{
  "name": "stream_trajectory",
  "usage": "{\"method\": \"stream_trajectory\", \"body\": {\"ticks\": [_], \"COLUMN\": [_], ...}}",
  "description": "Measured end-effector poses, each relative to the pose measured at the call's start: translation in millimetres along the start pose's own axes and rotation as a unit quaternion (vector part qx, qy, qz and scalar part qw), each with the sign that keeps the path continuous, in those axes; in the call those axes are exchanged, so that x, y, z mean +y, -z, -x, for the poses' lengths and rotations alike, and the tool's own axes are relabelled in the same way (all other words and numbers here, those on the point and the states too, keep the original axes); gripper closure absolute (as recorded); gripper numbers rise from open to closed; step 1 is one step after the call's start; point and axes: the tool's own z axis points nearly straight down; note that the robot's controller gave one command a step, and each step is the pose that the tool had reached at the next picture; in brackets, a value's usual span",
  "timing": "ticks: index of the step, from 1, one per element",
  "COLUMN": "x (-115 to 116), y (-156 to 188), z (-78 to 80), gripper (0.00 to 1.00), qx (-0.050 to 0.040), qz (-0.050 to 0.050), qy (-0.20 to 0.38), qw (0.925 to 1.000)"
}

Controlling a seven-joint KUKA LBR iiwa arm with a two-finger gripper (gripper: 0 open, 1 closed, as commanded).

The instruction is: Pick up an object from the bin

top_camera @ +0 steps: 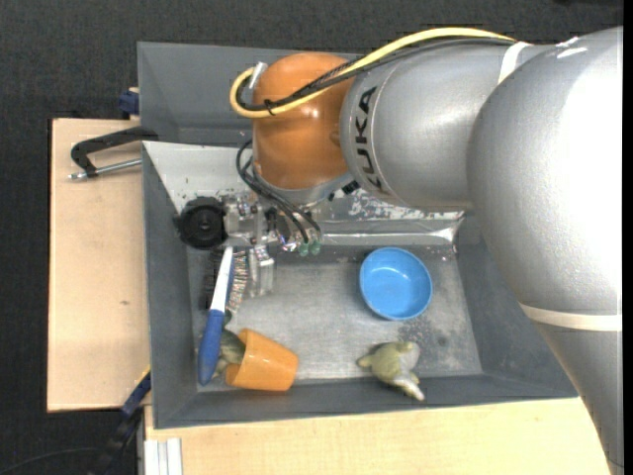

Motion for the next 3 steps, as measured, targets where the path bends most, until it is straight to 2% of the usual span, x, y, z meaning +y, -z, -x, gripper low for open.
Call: {"method": "stream_trajectory", "body": {"ticks": [1, 2, 3], "x": [9.5, 6.7, -128.6], "y": [-59.5, -59.2, -57.6], "z": [-11.2, -11.1, -36.8], "gripper": [0.0, 1.0, 1.0], "qx": [0.0035, 0.0044, 0.0023], "qz": [0.001, -0.001, -0.001], "qy": [0.225, 0.225, 0.391], "qw": [0.9744, 0.9743, 0.9203]}}
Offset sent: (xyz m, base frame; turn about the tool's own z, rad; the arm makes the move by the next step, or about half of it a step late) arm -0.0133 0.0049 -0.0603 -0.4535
